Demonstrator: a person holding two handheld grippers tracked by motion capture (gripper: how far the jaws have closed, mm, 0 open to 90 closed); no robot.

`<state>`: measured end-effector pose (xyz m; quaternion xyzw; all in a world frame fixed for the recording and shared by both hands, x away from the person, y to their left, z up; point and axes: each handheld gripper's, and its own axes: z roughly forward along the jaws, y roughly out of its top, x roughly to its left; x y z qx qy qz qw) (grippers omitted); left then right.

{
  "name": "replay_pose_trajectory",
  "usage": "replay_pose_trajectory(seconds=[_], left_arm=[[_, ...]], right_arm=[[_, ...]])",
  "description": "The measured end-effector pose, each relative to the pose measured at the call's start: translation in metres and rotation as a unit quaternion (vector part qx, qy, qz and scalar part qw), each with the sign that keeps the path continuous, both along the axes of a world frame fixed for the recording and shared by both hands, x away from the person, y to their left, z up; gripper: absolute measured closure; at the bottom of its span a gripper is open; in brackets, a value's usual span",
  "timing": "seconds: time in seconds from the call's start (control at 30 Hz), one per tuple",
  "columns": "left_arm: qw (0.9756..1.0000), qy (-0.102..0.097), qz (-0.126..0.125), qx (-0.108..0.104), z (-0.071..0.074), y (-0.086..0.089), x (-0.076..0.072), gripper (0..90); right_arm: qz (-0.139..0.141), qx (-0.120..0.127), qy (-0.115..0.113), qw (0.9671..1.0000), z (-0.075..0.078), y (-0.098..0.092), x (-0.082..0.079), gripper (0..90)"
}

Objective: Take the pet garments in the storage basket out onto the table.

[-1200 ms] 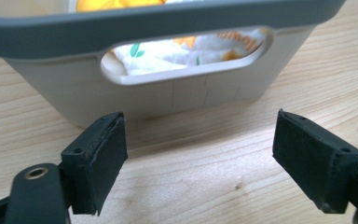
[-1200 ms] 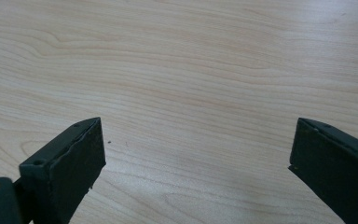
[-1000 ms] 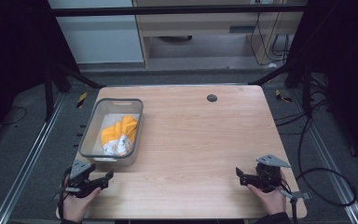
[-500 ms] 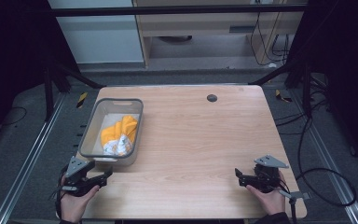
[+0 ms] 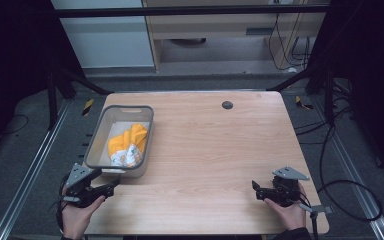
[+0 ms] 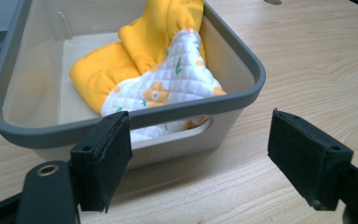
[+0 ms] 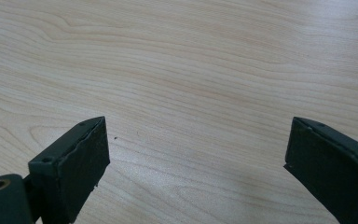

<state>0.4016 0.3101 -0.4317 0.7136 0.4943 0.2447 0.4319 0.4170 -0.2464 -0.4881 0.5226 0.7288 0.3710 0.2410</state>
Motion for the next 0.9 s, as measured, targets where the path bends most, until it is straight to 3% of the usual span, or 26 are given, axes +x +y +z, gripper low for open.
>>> replay_pose_trajectory(seconds=[0.33,0.9], left_arm=[[0.9997,-0.024,0.006,-0.006,0.021,0.005,0.0,20.9],[0.9991,-0.041,-0.006,-0.002,0.039,-0.002,0.01,19.4]], right_arm=[[0.004,-0.005,-0.006,1.0,0.0,0.001,0.0,7.0],[0.008,-0.003,-0.011,0.9999,0.0,0.003,0.001,7.1]])
